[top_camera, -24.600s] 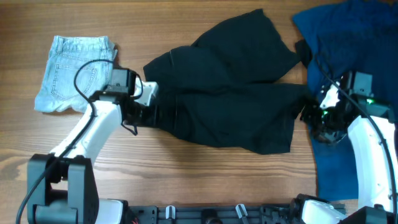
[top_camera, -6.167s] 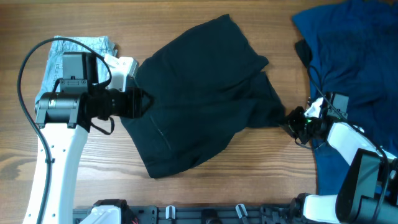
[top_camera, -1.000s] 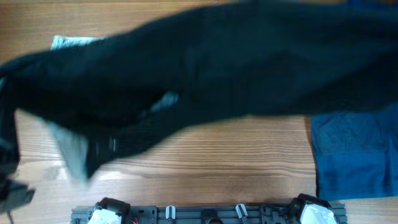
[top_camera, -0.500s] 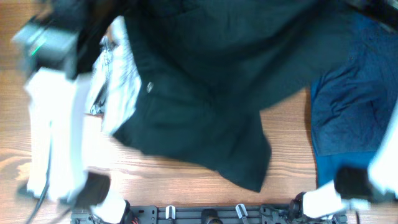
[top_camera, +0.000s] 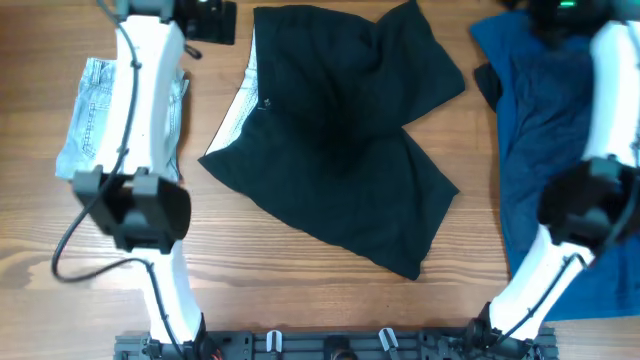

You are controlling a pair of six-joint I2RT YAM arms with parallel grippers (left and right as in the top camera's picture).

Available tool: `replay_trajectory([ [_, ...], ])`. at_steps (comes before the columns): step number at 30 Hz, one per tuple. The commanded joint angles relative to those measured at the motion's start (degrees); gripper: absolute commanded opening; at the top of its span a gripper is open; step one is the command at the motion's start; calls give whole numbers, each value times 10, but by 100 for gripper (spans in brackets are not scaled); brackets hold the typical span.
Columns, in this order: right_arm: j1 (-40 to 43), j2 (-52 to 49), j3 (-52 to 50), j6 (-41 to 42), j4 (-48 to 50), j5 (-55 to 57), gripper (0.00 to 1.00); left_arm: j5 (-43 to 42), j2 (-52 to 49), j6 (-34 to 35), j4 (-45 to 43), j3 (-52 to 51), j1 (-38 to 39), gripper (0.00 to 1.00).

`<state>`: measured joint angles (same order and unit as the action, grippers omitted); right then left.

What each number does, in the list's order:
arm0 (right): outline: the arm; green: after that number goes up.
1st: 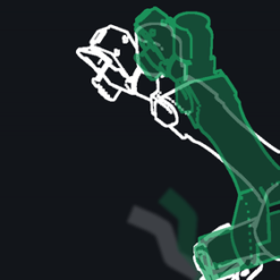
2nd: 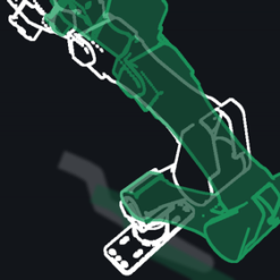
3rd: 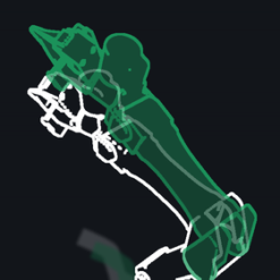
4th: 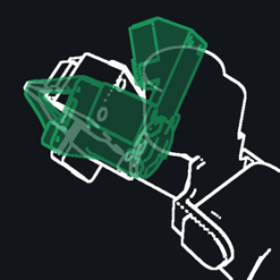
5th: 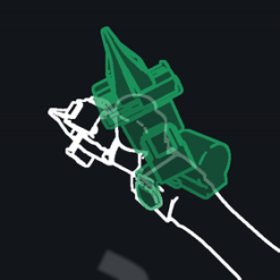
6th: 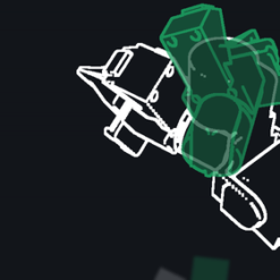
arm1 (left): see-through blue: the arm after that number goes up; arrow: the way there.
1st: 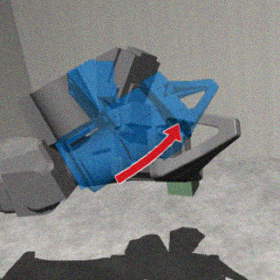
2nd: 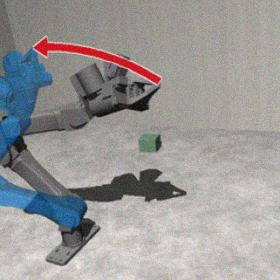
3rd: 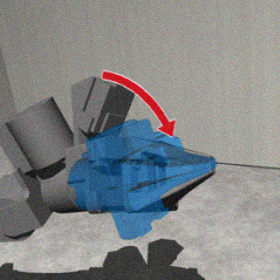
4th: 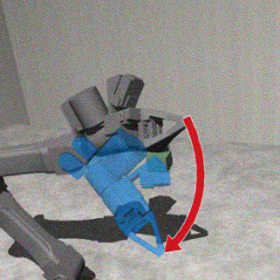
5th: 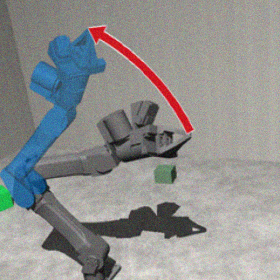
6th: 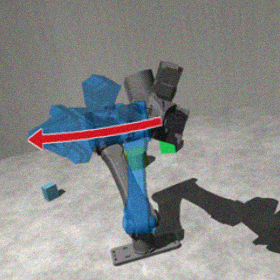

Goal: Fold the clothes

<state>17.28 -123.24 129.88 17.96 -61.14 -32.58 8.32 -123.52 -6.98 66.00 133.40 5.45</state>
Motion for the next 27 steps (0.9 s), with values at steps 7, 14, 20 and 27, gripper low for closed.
replay_trajectory([
  [7, 45, 256, 13, -87, -164, 30, 91, -41, 212, 6, 199, 12, -8, 94],
  [14, 44, 298, 6, -85, -308, 58, 94, -173, 203, -75, 257, -100, -8, 85],
  [20, 13, 296, -80, -89, -302, 56, 95, -182, 82, -122, 105, -271, -9, 86],
  [27, -92, 296, -216, -88, -258, 73, 93, -232, -31, -183, -2, -276, -7, 60],
])
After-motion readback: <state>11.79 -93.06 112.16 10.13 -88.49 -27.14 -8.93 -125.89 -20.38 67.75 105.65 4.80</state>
